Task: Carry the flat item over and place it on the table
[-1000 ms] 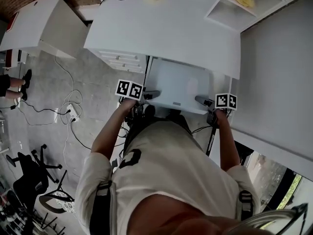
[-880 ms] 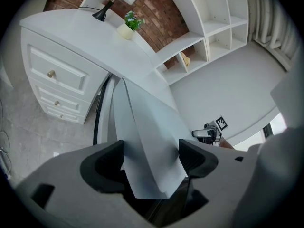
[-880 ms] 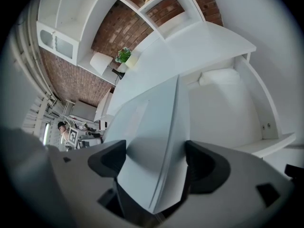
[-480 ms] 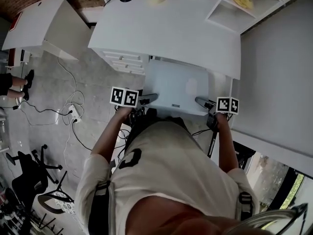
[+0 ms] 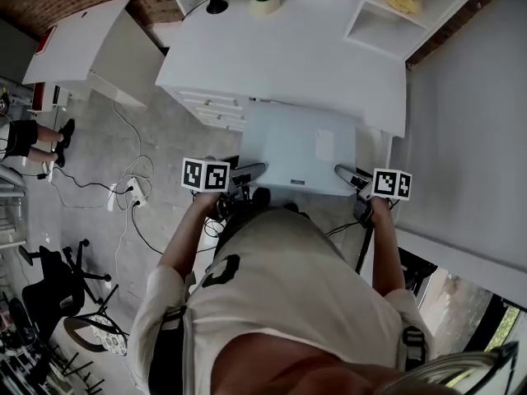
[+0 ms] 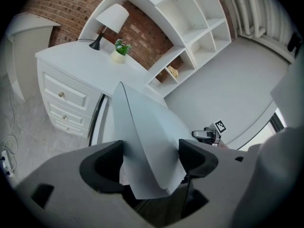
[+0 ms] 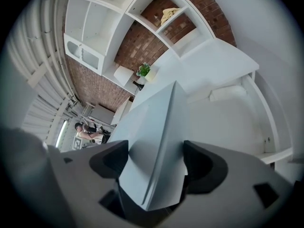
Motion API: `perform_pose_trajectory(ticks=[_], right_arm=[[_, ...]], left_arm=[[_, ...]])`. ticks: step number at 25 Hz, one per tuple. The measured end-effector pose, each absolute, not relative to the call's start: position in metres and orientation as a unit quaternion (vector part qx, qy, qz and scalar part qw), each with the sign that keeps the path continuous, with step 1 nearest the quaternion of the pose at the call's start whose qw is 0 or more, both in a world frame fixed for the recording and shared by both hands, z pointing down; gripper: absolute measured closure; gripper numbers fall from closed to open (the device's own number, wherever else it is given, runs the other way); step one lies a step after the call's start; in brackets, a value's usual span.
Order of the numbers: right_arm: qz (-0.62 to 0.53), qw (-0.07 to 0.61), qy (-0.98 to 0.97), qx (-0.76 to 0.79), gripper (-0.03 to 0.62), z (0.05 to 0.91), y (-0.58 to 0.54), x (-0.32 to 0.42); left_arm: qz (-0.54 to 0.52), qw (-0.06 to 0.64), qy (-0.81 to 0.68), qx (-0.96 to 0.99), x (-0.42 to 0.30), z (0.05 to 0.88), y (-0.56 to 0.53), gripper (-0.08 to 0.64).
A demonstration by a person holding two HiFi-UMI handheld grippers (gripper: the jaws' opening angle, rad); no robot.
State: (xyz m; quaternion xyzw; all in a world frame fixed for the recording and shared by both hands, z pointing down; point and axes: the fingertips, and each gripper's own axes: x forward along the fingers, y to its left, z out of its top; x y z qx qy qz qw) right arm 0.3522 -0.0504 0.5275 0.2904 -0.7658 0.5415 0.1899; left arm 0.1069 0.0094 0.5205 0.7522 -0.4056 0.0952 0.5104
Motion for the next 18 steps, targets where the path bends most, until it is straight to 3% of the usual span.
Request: perform_pose_trajectory(ticks=[8,18], right_arm=[[0.530,0.183,-0.795,0.233,0.232,0.510,-0.055,0.350],[0.492,0.195,-0.831,0.174,0.232,0.477,-0.050,0.284]], left_arm=[[0.074,0.488,-0.462,0.737,0.111,0.496,0.030,0.204],[0.028,0.472,-0.514,0.716,0.059,0.475,0.071,0.204]])
